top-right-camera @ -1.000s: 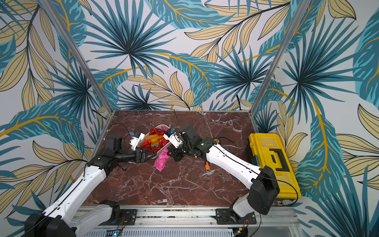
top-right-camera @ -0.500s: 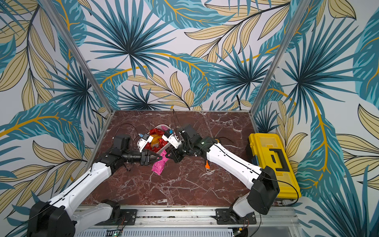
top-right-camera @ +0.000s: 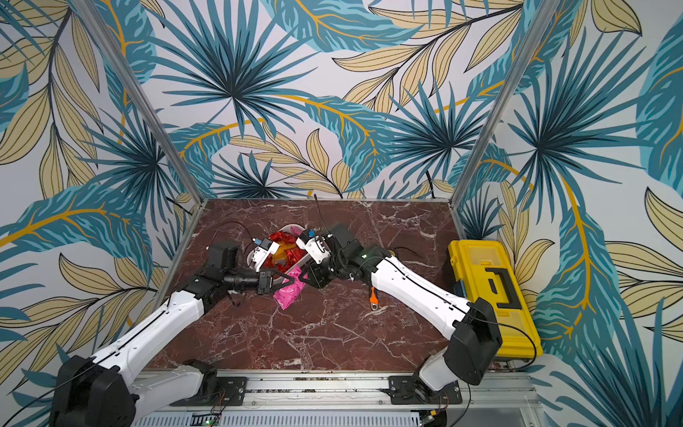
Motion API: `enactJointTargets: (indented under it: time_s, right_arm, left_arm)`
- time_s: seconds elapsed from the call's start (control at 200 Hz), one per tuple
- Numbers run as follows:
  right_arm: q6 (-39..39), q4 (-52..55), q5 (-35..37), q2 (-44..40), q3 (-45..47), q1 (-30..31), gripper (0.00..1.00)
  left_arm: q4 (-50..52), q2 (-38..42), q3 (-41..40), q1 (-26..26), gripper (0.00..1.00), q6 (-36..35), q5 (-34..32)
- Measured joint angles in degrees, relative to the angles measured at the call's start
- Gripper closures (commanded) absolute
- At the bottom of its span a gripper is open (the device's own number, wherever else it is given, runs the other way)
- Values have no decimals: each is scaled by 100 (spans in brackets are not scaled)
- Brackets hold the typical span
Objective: Take the tea bags out of the storage box
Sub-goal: Pick up the tea bag from the storage box, then place the tea bag at the center of the board.
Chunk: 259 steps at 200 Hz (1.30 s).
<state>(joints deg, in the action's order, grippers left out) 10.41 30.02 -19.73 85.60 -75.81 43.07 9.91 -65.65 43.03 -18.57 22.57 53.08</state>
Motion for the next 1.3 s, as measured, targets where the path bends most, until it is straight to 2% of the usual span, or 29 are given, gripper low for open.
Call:
enactJointTargets:
  time_s: [0.05, 0.105, 0.31, 0.421, 0.611, 0.831, 0.911, 1.021, 1.056, 1.207, 1.297]
  right_arm:
    - [313, -103, 417, -219, 179, 0, 34]
    - [520, -203, 896, -538, 431, -7, 29]
    - [1895, -326, 3010, -1910, 1478, -85, 30]
    - [2767, -302, 3816, -2520, 2100, -98, 32]
    - [3733, -136, 4363, -3047, 2656, -98, 32]
    - [4089, 57, 4511, -3029, 2656, -98, 32]
    - [4113, 98, 4544, -3032, 2656, -98, 32]
    - [4127, 175, 4566, -3032, 2656, -98, 32]
    - [4127, 188, 4568, -3032, 2656, -98, 32]
    - [4124, 208, 4588, -3032, 2656, -98, 32]
    - [4113, 208, 4586, -3032, 2656, -98, 32]
  left_arm:
    - [-400, -37, -92, -109, 95, 345, -223]
    - [-820, -109, -229, -264, 95, 719, -577]
    - [-1838, -691, -584, -1298, 95, 2087, -2347]
    - [-2120, -1139, -577, -1921, 95, 2699, -3366]
    - [-2111, -2280, -164, -2830, 95, 3383, -4612]
    - [-2232, -3265, 442, -3383, 94, 3908, -5187]
    - [-2234, -3467, 516, -3495, 84, 4081, -5322]
    - [-2201, -3552, 516, -3591, 58, 4199, -5523]
    - [-2199, -3556, 516, -3606, 53, 4247, -5571]
    - [-2114, -3416, 507, -3615, 39, 4345, -5827]
    - [-1899, -3053, 501, -3615, 35, 4249, -6074]
